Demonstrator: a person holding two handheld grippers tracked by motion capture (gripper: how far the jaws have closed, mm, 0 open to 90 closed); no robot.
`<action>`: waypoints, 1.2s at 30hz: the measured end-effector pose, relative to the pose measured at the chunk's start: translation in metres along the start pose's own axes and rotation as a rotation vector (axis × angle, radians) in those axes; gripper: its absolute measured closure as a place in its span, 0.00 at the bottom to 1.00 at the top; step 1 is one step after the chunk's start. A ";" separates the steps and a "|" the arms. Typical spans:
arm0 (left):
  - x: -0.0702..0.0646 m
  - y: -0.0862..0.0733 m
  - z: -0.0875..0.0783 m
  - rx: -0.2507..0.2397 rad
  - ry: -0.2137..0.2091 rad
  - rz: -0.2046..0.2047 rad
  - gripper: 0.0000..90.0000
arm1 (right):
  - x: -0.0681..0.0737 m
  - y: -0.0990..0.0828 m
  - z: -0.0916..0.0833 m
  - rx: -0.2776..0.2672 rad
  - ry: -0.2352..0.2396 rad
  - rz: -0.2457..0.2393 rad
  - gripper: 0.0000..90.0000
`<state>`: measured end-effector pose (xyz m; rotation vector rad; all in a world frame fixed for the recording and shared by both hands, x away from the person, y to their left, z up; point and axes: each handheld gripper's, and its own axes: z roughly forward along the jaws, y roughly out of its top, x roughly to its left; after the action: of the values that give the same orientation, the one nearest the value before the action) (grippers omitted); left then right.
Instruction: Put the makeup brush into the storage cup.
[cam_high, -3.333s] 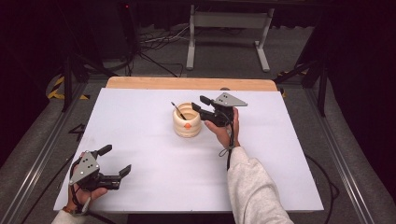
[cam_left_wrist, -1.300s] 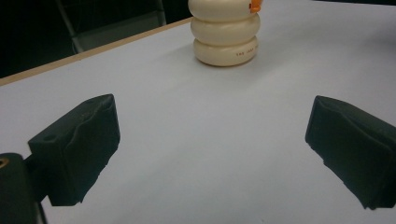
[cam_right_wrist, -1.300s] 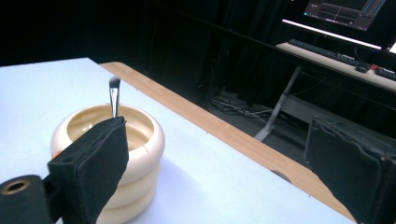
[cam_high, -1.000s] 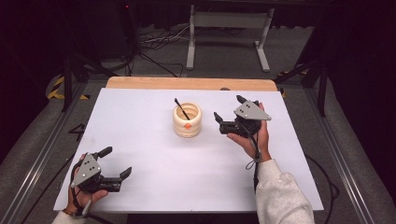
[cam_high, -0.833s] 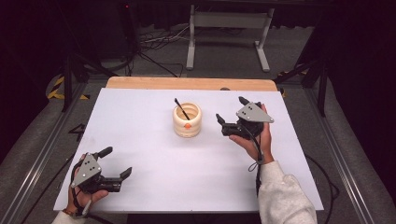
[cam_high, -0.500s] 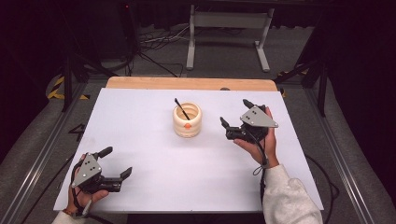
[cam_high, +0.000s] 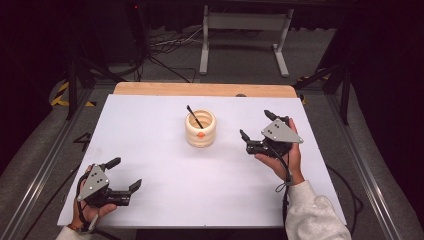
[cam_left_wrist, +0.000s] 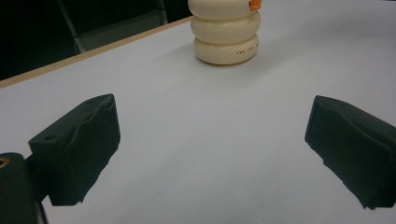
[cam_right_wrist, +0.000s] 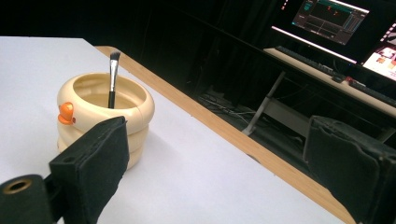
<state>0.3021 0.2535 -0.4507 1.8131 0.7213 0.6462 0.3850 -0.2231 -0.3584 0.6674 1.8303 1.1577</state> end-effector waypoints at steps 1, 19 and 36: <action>0.000 0.000 0.000 -0.001 0.000 0.000 0.05 | 0.000 0.000 -0.001 -0.004 0.003 0.005 0.08; -0.001 0.000 0.001 0.001 -0.006 -0.001 0.05 | 0.005 -0.010 -0.021 -0.045 0.008 -0.002 0.08; -0.001 0.000 0.001 0.002 -0.010 -0.002 0.05 | 0.003 -0.030 -0.045 -0.041 0.003 -0.008 0.08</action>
<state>0.3019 0.2517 -0.4513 1.8161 0.7171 0.6352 0.3444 -0.2540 -0.3766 0.6351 1.8050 1.1889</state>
